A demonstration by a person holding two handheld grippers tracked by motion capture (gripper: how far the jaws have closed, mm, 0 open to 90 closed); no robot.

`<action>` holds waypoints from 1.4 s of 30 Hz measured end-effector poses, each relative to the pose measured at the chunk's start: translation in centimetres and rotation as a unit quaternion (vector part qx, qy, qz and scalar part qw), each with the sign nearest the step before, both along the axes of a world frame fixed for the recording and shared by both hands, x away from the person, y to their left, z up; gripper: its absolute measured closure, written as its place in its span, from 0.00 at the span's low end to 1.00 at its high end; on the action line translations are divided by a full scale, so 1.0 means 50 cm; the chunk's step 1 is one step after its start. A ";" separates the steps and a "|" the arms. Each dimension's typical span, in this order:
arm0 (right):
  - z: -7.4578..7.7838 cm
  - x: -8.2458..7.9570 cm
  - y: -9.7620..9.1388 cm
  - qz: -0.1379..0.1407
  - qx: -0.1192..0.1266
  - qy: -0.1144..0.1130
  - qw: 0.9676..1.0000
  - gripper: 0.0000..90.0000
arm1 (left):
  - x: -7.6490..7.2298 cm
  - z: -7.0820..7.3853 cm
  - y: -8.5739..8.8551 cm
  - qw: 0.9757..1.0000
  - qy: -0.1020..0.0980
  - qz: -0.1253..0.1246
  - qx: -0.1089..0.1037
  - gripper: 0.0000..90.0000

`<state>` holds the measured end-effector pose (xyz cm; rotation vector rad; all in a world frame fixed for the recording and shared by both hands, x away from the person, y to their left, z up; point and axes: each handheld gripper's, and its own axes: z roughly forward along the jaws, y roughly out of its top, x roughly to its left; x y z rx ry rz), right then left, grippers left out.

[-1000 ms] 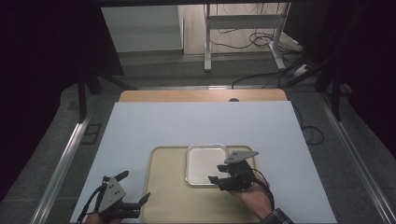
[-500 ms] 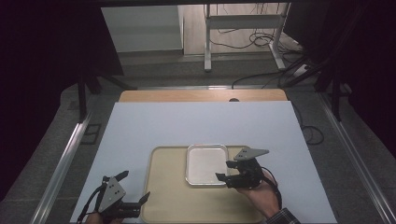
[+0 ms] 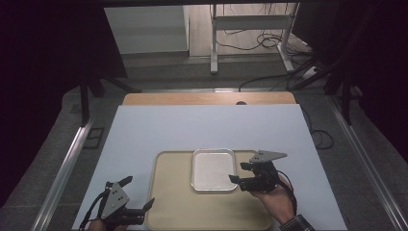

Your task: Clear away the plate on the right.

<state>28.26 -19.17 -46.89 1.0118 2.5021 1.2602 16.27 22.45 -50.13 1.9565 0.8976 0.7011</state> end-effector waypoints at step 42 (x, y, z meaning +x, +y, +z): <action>0.036 -0.044 -0.155 -0.095 0.021 -0.056 0.994 0.20 | -0.001 0.000 0.003 1.000 0.000 -0.006 -0.007 0.04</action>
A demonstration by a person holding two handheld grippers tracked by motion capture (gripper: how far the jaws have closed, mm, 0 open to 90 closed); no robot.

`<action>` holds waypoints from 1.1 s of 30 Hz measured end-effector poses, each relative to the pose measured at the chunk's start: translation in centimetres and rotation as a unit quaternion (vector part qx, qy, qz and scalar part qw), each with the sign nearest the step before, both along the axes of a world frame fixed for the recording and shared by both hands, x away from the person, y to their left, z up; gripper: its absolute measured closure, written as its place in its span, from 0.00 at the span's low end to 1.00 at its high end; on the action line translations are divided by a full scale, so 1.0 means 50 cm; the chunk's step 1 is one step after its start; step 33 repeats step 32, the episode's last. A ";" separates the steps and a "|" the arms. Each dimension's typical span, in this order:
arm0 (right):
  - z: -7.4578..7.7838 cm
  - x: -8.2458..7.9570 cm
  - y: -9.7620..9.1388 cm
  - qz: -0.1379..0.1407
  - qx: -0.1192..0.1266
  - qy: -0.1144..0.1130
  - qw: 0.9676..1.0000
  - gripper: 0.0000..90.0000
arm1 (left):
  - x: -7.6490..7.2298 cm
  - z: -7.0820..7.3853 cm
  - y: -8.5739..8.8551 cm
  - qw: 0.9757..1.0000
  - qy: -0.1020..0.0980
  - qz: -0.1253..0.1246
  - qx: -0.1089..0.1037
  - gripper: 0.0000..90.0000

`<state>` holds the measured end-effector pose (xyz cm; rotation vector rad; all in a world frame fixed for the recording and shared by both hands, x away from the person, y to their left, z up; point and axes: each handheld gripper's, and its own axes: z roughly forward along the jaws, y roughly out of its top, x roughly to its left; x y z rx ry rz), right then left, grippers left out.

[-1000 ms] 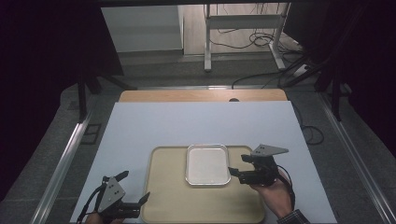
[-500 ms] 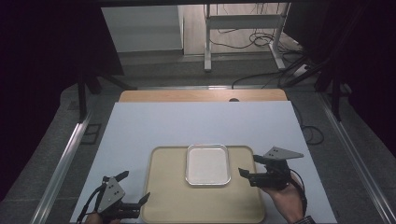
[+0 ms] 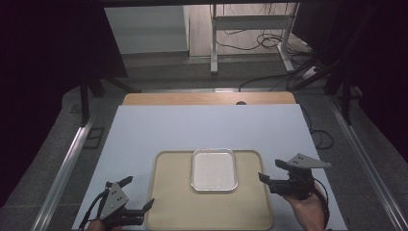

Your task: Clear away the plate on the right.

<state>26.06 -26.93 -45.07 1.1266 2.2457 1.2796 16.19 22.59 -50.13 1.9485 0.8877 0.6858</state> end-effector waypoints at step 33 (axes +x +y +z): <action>-0.014 -0.064 -0.088 -0.004 -0.023 -0.023 0.999 0.02 | 0.002 0.000 0.003 1.000 0.002 0.005 -0.015 0.04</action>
